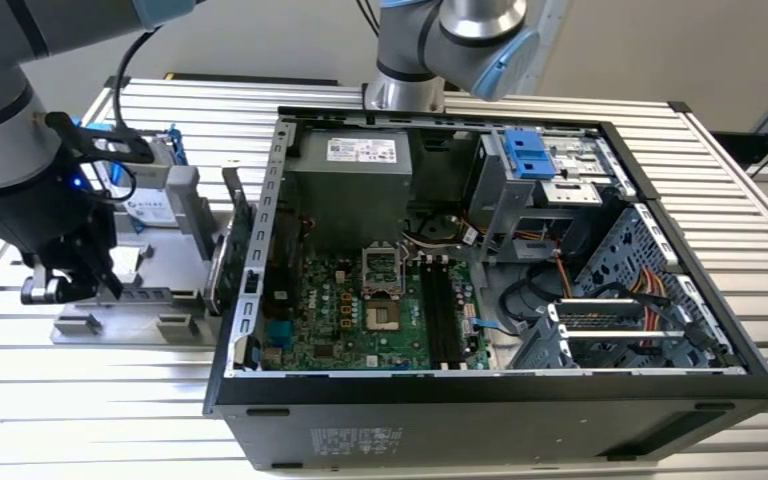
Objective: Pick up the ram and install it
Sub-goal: 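Pick up the ram and move it above insertion slot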
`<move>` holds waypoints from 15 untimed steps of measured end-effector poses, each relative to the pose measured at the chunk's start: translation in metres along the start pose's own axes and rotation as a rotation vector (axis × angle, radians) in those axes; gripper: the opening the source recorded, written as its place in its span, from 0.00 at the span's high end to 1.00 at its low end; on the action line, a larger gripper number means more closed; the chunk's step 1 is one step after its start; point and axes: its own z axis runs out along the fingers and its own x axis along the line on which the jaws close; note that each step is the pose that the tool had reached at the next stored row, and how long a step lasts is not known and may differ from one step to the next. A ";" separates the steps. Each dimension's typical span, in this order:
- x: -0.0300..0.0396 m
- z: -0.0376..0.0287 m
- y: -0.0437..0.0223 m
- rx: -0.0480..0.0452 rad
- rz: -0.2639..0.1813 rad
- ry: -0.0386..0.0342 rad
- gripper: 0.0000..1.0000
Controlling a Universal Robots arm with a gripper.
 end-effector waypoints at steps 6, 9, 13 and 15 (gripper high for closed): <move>-0.0001 -0.0033 0.0000 -0.0001 0.000 0.0001 1.00; -0.0001 -0.0050 0.0000 -0.0001 0.000 0.0001 1.00; -0.0001 -0.0070 -0.0001 0.0000 0.000 0.0000 1.00; -0.0002 -0.0079 -0.0001 0.0001 0.000 -0.0001 1.00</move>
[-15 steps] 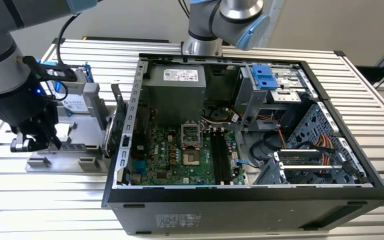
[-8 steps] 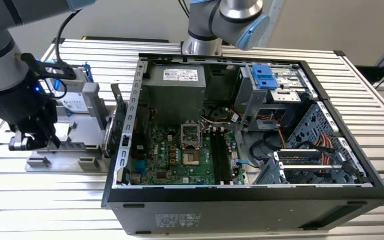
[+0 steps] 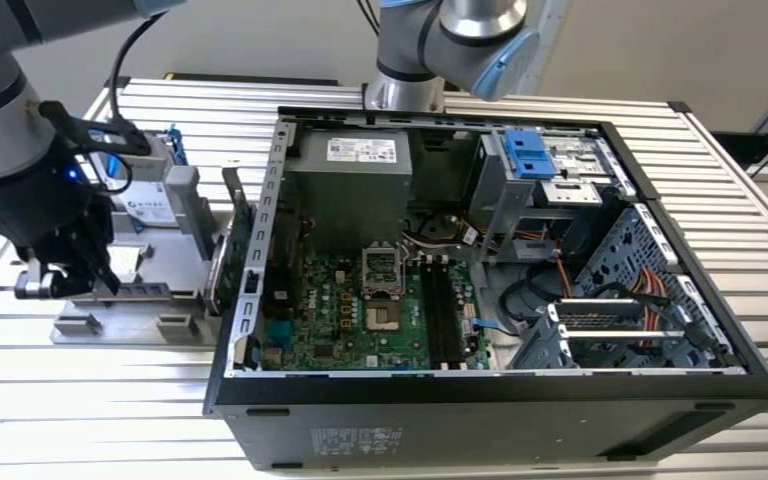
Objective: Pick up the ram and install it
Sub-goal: 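Pick up the ram and move it above insertion slot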
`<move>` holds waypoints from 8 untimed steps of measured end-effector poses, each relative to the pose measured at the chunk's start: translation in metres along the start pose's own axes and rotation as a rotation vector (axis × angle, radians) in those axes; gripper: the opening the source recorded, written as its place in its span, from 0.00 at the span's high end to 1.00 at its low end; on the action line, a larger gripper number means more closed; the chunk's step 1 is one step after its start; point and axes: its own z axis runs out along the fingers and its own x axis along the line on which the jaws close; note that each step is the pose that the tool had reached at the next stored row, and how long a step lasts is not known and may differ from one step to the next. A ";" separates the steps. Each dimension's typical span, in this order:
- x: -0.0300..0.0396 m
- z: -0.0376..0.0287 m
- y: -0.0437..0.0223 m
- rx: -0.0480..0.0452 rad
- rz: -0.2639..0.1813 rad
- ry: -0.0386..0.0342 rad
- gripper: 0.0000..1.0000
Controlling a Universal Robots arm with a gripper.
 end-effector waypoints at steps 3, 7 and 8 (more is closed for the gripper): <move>0.0000 -0.0016 0.0000 -0.0002 0.000 0.0002 1.00; -0.0001 -0.0041 0.0000 -0.0001 0.000 0.0001 1.00; -0.0001 -0.0047 0.0000 -0.0001 0.000 0.0001 1.00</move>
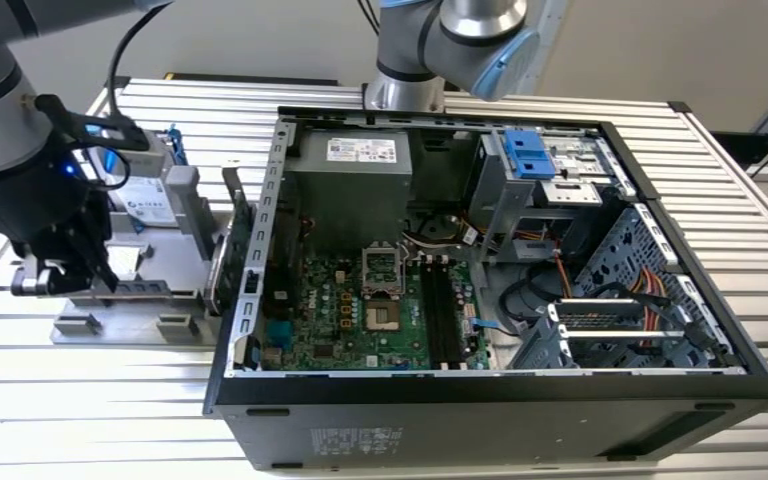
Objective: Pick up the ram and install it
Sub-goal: 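Pick up the ram and move it above insertion slot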
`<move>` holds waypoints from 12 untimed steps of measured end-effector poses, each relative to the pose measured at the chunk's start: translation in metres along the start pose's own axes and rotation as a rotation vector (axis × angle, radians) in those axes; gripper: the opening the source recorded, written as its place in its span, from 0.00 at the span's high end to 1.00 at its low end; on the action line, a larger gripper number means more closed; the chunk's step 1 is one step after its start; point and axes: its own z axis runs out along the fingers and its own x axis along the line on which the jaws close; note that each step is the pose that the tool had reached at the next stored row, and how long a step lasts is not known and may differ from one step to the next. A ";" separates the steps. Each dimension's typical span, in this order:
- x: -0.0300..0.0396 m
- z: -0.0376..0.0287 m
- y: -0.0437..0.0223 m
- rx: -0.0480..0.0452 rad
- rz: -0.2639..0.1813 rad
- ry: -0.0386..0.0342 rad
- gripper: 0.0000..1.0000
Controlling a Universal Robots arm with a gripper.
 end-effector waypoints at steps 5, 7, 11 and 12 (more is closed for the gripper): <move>-0.0001 -0.0032 0.0000 0.0000 0.000 0.0000 1.00; -0.0001 -0.0046 -0.0001 0.0000 0.000 0.0000 1.00; -0.0002 -0.0073 -0.0001 0.0000 0.000 0.0000 1.00; -0.0002 -0.0079 -0.0001 0.0000 0.000 0.0000 1.00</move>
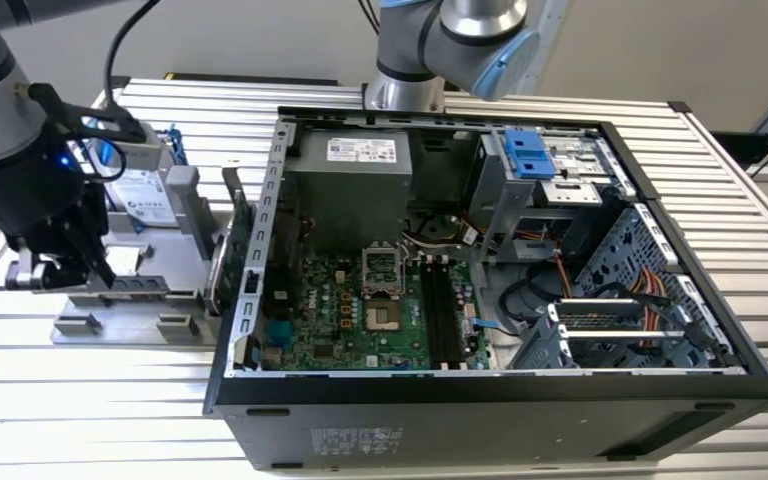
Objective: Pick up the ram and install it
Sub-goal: 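Pick up the ram and move it above insertion slot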
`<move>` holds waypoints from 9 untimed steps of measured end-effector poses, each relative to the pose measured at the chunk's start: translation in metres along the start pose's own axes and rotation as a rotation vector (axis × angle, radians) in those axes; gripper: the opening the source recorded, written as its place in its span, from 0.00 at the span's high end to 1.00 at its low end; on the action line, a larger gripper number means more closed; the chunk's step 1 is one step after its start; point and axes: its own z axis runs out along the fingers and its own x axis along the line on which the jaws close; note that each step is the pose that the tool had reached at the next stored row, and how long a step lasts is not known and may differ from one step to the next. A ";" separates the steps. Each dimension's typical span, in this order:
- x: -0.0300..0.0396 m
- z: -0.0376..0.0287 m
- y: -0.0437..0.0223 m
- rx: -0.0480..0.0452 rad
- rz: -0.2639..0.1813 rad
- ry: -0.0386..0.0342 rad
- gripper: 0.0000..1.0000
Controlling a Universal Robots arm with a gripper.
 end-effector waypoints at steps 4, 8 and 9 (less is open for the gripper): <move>0.0000 -0.0017 0.0000 0.0001 0.000 -0.0001 1.00; -0.0001 -0.0035 0.0000 -0.0001 0.000 0.0001 1.00; -0.0001 -0.0040 0.0000 -0.0001 0.000 0.0000 1.00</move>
